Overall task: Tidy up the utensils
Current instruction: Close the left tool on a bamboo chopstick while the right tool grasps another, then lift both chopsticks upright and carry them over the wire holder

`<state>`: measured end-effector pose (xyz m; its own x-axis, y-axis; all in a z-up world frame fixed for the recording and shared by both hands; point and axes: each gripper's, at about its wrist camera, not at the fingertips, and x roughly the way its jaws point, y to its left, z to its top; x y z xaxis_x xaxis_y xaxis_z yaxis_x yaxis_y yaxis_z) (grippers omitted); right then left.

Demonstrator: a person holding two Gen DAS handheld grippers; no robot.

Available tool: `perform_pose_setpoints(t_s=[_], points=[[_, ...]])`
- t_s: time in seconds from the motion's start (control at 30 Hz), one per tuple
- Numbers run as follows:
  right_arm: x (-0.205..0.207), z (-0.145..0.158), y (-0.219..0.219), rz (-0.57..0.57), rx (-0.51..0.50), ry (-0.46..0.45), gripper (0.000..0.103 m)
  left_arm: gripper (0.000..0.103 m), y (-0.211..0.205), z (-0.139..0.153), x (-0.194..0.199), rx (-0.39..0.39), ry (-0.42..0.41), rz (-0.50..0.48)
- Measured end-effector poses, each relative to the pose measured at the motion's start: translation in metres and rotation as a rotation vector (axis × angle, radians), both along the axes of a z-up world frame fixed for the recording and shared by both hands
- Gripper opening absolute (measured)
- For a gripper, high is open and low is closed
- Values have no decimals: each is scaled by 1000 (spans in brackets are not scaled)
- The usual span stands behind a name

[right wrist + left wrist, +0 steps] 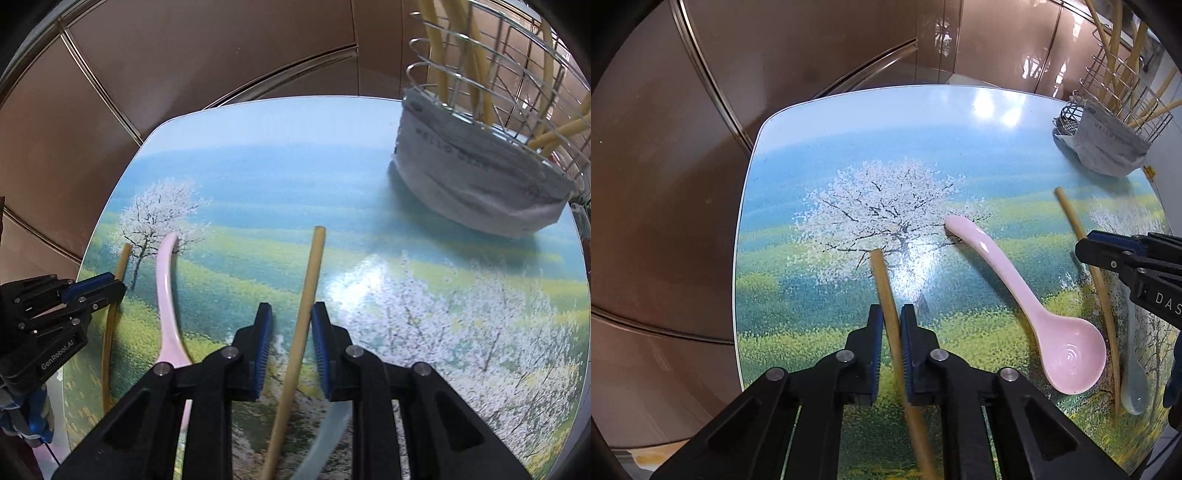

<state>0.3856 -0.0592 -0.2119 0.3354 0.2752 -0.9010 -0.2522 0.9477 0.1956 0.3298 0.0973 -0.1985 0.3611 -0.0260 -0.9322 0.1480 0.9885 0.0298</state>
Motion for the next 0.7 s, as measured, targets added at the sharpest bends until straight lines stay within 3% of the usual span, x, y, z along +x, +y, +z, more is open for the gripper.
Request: perform_pose_setpoints(t_s=[0.03,0.17,0.4,0.7], points=[[1,-1,2,-3,10,6,7,8,-2,0,0,4,-1,-1],[5,-5,10,-12,40,15,7,8,-5,0,-1,18,-15,11],[-6,-1,-1,-9,125,-26,7,7,3,3,-16,-35,-52,76],[-34,33,-7,15,256,-131,6,7,9,43,-48,-67,-156,117]])
